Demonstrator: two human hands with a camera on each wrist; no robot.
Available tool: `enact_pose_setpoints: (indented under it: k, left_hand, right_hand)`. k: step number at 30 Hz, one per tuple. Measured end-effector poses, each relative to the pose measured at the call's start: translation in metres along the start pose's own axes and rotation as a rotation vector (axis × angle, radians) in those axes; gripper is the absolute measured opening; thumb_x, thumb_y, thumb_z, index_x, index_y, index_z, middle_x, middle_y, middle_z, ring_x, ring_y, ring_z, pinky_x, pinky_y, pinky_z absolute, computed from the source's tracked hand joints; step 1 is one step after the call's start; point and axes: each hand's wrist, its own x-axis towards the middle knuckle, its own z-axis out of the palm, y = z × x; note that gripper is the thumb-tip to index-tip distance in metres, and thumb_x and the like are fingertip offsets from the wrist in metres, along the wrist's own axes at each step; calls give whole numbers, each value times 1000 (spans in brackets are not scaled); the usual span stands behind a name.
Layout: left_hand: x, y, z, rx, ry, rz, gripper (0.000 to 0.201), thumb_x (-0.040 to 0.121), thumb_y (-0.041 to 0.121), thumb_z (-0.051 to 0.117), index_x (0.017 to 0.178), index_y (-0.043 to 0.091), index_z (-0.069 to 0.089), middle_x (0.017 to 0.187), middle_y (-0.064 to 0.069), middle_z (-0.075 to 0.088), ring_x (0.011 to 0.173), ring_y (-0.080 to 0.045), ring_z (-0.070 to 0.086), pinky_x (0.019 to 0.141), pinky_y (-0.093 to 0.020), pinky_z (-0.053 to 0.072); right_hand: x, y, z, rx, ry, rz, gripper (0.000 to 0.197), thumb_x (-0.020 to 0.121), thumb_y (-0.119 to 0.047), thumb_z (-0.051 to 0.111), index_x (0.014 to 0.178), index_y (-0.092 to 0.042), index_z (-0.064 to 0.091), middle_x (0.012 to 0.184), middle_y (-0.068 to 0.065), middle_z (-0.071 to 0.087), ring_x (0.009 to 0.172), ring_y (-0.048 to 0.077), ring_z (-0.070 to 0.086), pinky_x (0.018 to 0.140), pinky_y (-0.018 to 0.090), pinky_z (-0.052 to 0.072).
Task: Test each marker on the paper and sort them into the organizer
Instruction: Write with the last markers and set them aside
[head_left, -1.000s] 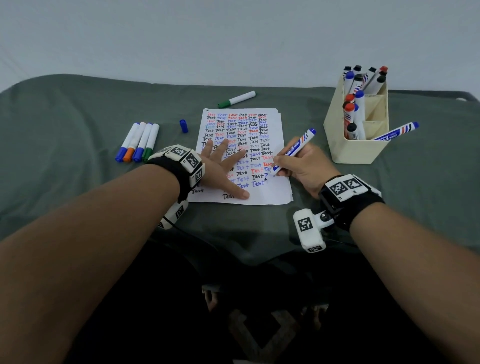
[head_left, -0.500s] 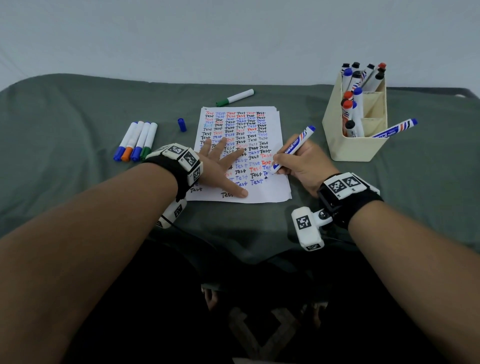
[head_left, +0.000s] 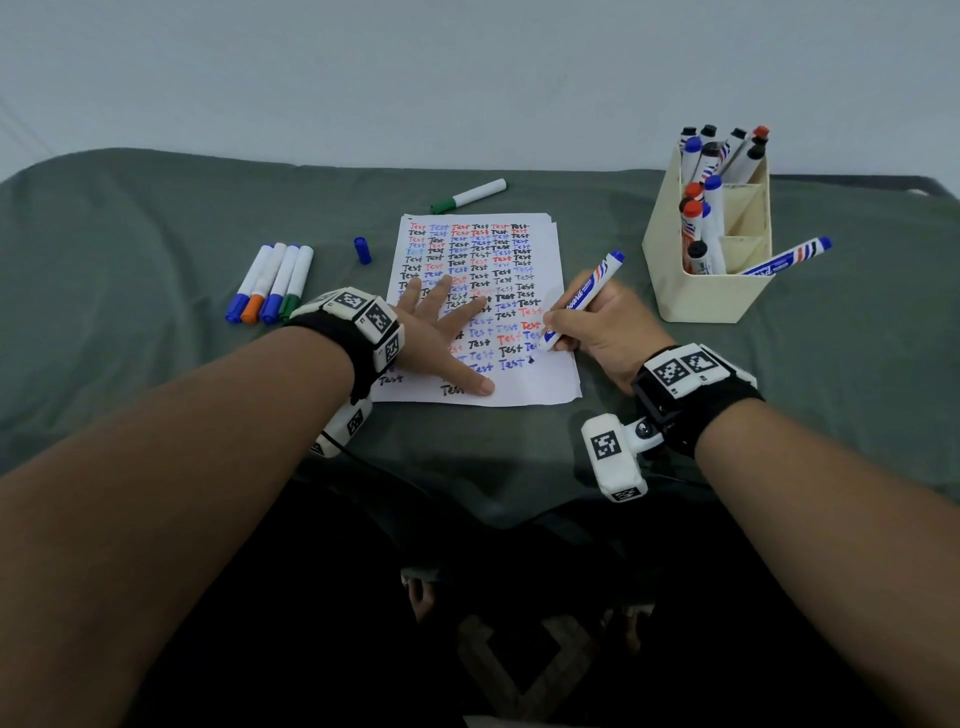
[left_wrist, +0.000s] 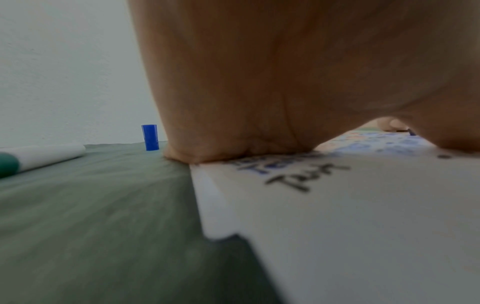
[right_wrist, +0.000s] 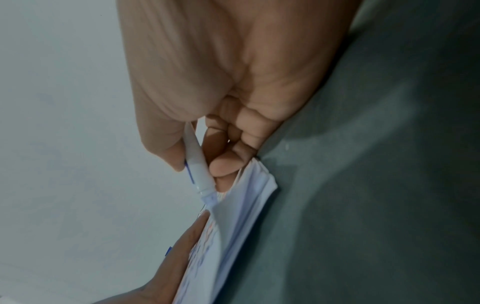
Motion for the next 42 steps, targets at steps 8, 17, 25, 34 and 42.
enact_pose_setpoints:
  k: [8,17,25,34,42]
  left_hand:
    - [-2,1,0,-5,3,3,138,31,110,43,139,63,-28,157,12,-41,147,-29,-34,114,-68,-9]
    - [-2,0,0,1,4,3,136,35,109,44,140,62,-28,158,11,-40,147,-30,-33,114,-67,-9]
    - [-2,1,-1,-2,3,6,136,36,109,44,141,61,-28,158,10,-40,147,-30,-33,114,-67,-8]
    - [0,-1,1,-2,7,8,138,30,111,42,139,63,-28,157,12,-40,147,-30,-33,113,-68,-8]
    - [1,-1,1,1,4,7,137,30,111,43,137,65,-29,157,13,-40,147,-29,-33,113,-69,-8]
  right_hand:
    - [2,2,-1,25,6,-14,16,86,-5,76,82,-13,63,77,5,73,76,21,75,68,32,61]
    - [1,1,-1,-3,7,-27,13,86,-7,77,83,-11,65,77,7,74,73,21,75,66,29,61]
    - [0,3,-3,80,23,-14,16,85,-6,75,79,-13,62,73,5,72,75,24,73,68,31,58]
    - [-1,3,-2,60,35,-24,17,88,-1,72,81,-11,60,70,2,71,72,20,72,68,30,60]
    - [-1,5,-3,50,42,-24,18,86,0,70,78,-12,59,67,2,69,69,19,69,67,30,58]
